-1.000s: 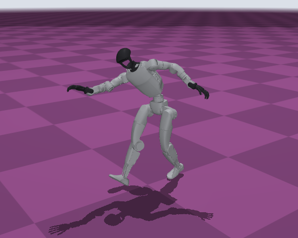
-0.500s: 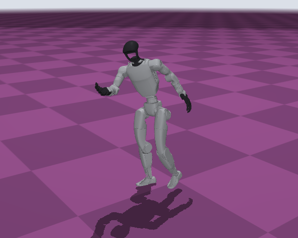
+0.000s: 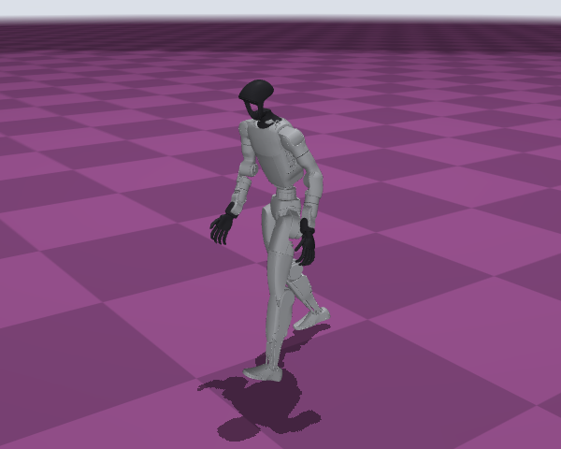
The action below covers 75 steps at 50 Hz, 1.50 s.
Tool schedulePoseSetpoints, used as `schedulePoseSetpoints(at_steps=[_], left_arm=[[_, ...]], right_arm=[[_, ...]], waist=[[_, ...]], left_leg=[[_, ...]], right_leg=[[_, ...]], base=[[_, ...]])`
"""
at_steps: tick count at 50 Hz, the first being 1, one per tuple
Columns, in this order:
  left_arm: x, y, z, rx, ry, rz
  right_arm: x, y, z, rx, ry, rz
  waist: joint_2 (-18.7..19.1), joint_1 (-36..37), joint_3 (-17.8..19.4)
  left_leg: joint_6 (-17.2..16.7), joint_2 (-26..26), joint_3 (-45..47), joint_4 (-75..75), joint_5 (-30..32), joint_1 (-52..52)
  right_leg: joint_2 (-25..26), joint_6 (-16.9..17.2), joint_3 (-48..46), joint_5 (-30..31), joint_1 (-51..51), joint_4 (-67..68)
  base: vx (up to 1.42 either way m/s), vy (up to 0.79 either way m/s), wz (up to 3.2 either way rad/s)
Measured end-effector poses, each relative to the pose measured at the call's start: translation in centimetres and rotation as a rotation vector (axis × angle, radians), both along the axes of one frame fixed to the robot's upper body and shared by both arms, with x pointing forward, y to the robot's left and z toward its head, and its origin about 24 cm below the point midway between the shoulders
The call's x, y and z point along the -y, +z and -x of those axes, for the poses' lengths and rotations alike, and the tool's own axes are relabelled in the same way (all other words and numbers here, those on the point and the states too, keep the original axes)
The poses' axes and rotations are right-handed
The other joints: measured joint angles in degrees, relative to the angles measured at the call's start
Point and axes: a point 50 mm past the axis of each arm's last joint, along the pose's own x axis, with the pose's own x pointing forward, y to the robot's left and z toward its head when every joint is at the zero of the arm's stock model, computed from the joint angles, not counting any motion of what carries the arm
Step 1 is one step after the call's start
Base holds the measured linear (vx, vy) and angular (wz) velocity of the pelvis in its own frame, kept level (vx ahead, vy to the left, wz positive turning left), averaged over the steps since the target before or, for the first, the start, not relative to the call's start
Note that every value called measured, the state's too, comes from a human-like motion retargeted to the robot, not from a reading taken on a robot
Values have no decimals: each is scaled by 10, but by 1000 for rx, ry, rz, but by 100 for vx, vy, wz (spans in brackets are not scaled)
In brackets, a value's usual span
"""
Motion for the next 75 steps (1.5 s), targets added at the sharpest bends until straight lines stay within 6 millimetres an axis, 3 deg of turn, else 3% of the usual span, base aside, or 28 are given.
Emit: schedulePoseSetpoints(at_steps=[3, 4, 5, 7, 8, 9, 11, 14, 15, 18, 21, 23, 25, 27, 32, 35, 37, 40, 42, 44, 50, 53, 58, 62, 67, 71, 73, 75], left_arm=[[3, 19, -28, 82, -38, -40], [6, 27, -40, 122, -52, -55], [10, 37, -53, 167, -68, -72], [22, 53, -70, 258, -109, -72], [29, 67, -82, 328, -118, -65], [36, 76, -89, 374, -154, -67], [52, 91, -95, 451, -245, -72], [68, 111, -94, 561, -355, -78], [72, 117, -92, 589, -394, -86], [75, 118, -75, 595, -453, -134], [70, 106, -53, 519, -486, -199], [67, 92, -35, 443, -496, -193], [64, 70, -17, 334, -492, -189], [63, 45, 0, 225, -466, -123], [58, -16, 63, -138, -481, -44], [54, -35, 90, -255, -431, -51], [58, -49, 110, -413, -609, -19], [56, -54, 117, -472, -646, 12], [54, -53, 114, -459, -692, 10], [44, -48, 108, -413, -603, 26], [41, -24, 52, -93, -234, 146], [45, -8, 30, 14, -221, 192], [55, 31, -22, 240, -265, 195], [63, 55, -46, 368, -239, 218], [65, 66, -48, 463, -139, 301], [54, 67, -43, 483, -44, 357], [45, 64, -38, 468, 22, 367], [38, 65, -40, 449, 47, 355]], right_arm=[[-1, 0, -5, -16, 65, 143], [-1, 3, -10, -13, 83, 195], [-2, 6, -15, -7, 101, 247], [3, 11, -21, 3, 122, 399], [5, 18, -29, 19, 124, 473], [7, 22, -33, 35, 129, 547], [12, 32, -42, 78, 160, 691], [21, 56, -60, 178, 159, 932], [25, 67, -66, 222, 153, 1004], [35, 98, -87, 297, 143, 1259], [57, 133, -102, 361, 60, 1418], [73, 159, -113, 348, 14, 1503], [86, 188, -121, 386, -22, 1600], [89, 226, -134, 384, -36, 1667], [115, 300, -136, 426, -222, 1842], [117, 331, -133, 518, -339, 1861], [115, 334, -133, 525, -355, 1833], [113, 327, -134, 527, -363, 1750], [118, 307, -133, 514, -366, 1635], [120, 278, -129, 517, -409, 1517], [106, 209, -118, 457, -364, 1194], [101, 171, -103, 434, -327, 1054], [98, 129, -82, 364, -295, 919], [98, 93, -55, 291, -248, 770], [92, 53, -18, 197, -210, 579], [88, 40, -1, 161, -217, 450], [84, 35, -1, 130, -244, 390], [87, 39, -4, 144, -288, 309]], waist=[[-6, -8, 10], [-18, -8, 10], [-34, -7, 7], [-29, 1, 27], [-41, 11, 32], [-41, 21, 37], [-31, 38, 42], [-15, 55, 50], [-11, 59, 55], [-4, 52, 58], [4, 57, 58], [14, 61, 58], [31, 69, 58], [45, 68, 58], [83, 67, 58], [101, 60, 58], [110, 50, 58], [121, 40, 58], [141, 42, 58], [145, 38, 58], [142, 24, 58], [144, 3, 58], [129, -19, 55], [97, -12, 17], [26, -30, -43], [-37, -78, -80], [-64, -114, -93], [-67, -131, -100]], left_leg=[[-2, 8, -22, 10, 83, 3], [7, 4, -19, 23, 95, -11], [22, -2, -14, 40, 99, -32], [20, -6, -2, 13, 105, -5], [31, -16, 10, 4, 101, -10], [31, -18, 20, -4, 100, -10], [24, -15, 33, -19, 104, -10], [18, -13, 42, -30, 110, -28], [17, -13, 42, -31, 111, -37], [32, -30, 40, -28, 111, -74], [47, -51, 42, -18, 113, -123], [62, -49, 42, 58, 77, -191], [55, -52, 43, 38, 99, -215], [47, -51, 48, 36, 110, -254], [38, -85, 65, 6, 119, -301], [27, -106, 80, -30, 129, -304], [22, -115, 91, -31, 125, -304], [18, -122, 111, -21, 113, -297], [-12, -95, 119, 71, 58, -306], [-11, -94, 139, 111, 29, -287], [10, -70, 214, 167, -7, -221], [21, -61, 253, 190, -26, -166], [31, -48, 331, 199, -36, -82], [51, -38, 404, 207, -52, -24], [63, -53, 506, 201, -43, 53], [121, -33, 591, 269, -34, 120], [151, 8, 565, 353, -24, 139], [152, 89, 427, 480, -21, 99]], right_leg=[[1, -12, 21, 15, -13, 39], [-4, 1, 19, 24, -47, 85], [-13, 23, 14, 35, -93, 145], [-20, 4, 3, 80, -111, 177], [-34, 32, -10, 108, -166, 244], [-42, 26, -27, 124, -196, 276], [-55, -3, -72, 126, -245, 318], [-69, -21, -147, 70, -314, 350], [-67, -24, -167, 51, -331, 340], [-59, -6, -225, 76, -360, 241], [-69, -35, -321, 96, -367, 134], [-95, -60, -393, 81, -391, 145], [-71, -97, -421, 86, -375, 50], [-54, -97, -402, 110, -394, -5], [-70, -27, -317, 146, -440, -68], [-80, 19, -300, 169, -445, -113], [-85, 39, -299, 182, -439, -140], [-90, 59, -293, 188, -421, -176], [-80, 68, -285, 169, -393, -184], [-86, 76, -279, 146, -364, -181], [-89, 31, -380, 101, -304, -134], [-98, 10, -464, 99, -262, -85], [-101, -29, -638, 96, -202, -61], [-136, -26, -740, 72, -189, -7], [-130, -8, -642, 84, -177, -97], [-149, -9, -530, 64, -173, -98], [-155, -11, -481, 50, -157, -92], [-146, -8, -426, 13, -170, -17]], base=[[43, 38, -94], [36, 39, -69], [32, 40, -63], [27, 42, -65], [23, 40, -71], [21, 40, -75], [18, 40, -68], [16, 35, -44], [13, 31, -20], [12, 27, 6], [8, 24, 3], [6, 21, -3], [1, 24, -37], [2, 24, -41], [3, 25, -21], [3, 23, -32], [4, 21, -39], [5, 18, -49], [7, 19, -47], [7, 19, -55], [4, 14, -106], [5, 11, -107], [3, 2, -139], [10, -6, -184], [8, -21, -204], [14, -34, -201], [18, -38, -207], [20, -36, -255]])
